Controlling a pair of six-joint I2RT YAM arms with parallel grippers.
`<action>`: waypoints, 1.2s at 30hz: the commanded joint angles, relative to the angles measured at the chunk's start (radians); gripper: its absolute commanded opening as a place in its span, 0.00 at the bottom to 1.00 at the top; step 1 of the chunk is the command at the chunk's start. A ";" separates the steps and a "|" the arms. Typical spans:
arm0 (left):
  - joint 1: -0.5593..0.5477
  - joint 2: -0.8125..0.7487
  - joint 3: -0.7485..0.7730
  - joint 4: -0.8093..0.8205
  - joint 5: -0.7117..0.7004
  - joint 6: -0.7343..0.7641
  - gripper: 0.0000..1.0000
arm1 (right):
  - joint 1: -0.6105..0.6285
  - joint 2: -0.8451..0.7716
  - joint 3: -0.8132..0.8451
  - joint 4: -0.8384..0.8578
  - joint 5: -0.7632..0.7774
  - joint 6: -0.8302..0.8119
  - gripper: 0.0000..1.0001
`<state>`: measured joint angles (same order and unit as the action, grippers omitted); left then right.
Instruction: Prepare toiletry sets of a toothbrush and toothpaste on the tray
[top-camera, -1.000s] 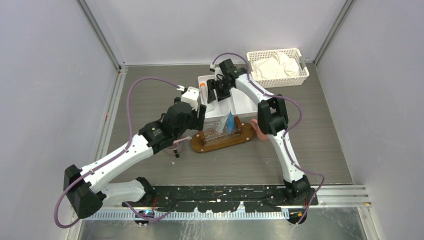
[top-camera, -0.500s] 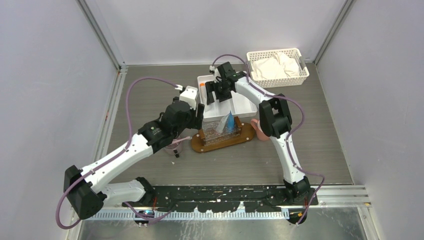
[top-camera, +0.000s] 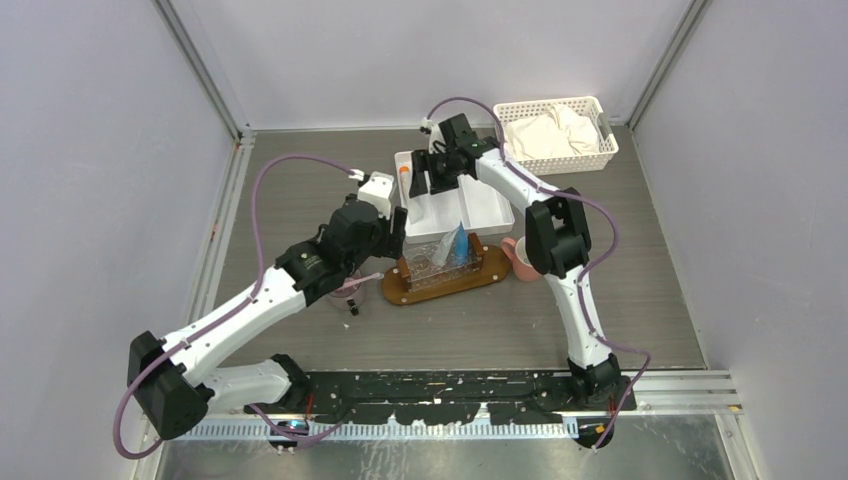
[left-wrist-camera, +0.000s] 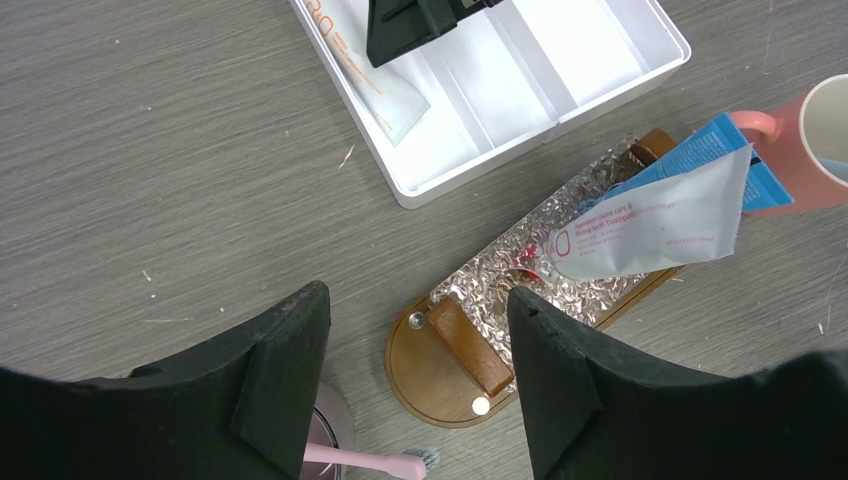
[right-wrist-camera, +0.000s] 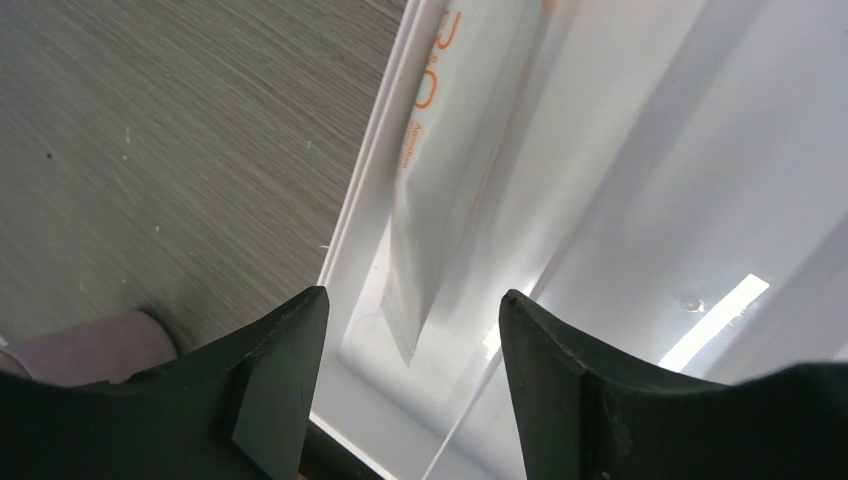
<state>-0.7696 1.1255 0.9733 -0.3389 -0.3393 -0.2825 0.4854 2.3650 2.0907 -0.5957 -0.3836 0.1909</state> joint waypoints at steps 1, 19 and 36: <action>0.012 -0.015 -0.010 0.054 0.013 -0.009 0.66 | 0.011 -0.018 0.015 0.059 -0.084 0.029 0.68; 0.060 -0.045 -0.038 0.053 0.047 -0.006 0.65 | 0.014 0.161 0.141 -0.015 -0.003 0.058 0.60; 0.078 -0.032 -0.055 0.075 0.077 -0.011 0.64 | -0.042 0.079 -0.064 0.250 -0.149 0.217 0.56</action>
<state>-0.6987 1.1038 0.9249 -0.3248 -0.2779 -0.2825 0.4625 2.4752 2.0754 -0.3920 -0.5365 0.3710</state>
